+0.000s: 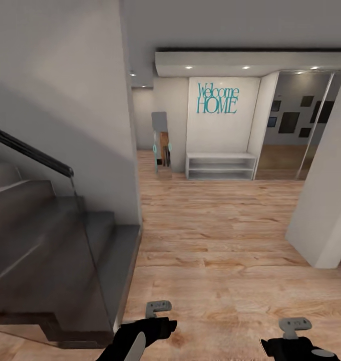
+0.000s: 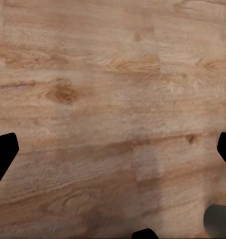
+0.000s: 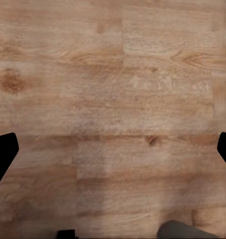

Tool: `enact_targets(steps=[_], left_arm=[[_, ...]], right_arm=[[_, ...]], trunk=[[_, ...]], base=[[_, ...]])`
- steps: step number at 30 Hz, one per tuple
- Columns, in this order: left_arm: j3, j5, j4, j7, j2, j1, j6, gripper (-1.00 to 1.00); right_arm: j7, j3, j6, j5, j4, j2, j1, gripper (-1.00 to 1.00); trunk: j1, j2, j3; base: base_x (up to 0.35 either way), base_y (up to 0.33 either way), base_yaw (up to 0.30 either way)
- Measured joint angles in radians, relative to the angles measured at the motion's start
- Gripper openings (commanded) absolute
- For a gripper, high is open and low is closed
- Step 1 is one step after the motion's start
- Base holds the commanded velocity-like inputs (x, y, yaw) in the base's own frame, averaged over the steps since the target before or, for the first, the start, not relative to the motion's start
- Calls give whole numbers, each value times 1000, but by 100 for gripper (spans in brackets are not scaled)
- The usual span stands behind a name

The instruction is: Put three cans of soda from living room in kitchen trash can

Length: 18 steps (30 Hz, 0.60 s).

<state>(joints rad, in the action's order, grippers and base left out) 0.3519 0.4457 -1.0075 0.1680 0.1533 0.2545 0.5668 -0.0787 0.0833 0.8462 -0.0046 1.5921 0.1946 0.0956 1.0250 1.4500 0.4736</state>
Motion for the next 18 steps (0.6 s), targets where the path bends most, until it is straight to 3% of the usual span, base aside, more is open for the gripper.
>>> enact_targets(steps=[6, 18], left_arm=[[9, 3, 6, -5, -3, 0, -1, 100], [11, 2, 11, -7, -7, 0, -30, 100]], right_arm=[[-1, 32, 2, 0, 0, 0, -3, 100], [-1, 45, 2, 0, 0, 0, -5, 100]], trunk=[[0, 0, 0], [0, 0, 0]], base=[[0, 0, -292], [-14, 0, -292]])
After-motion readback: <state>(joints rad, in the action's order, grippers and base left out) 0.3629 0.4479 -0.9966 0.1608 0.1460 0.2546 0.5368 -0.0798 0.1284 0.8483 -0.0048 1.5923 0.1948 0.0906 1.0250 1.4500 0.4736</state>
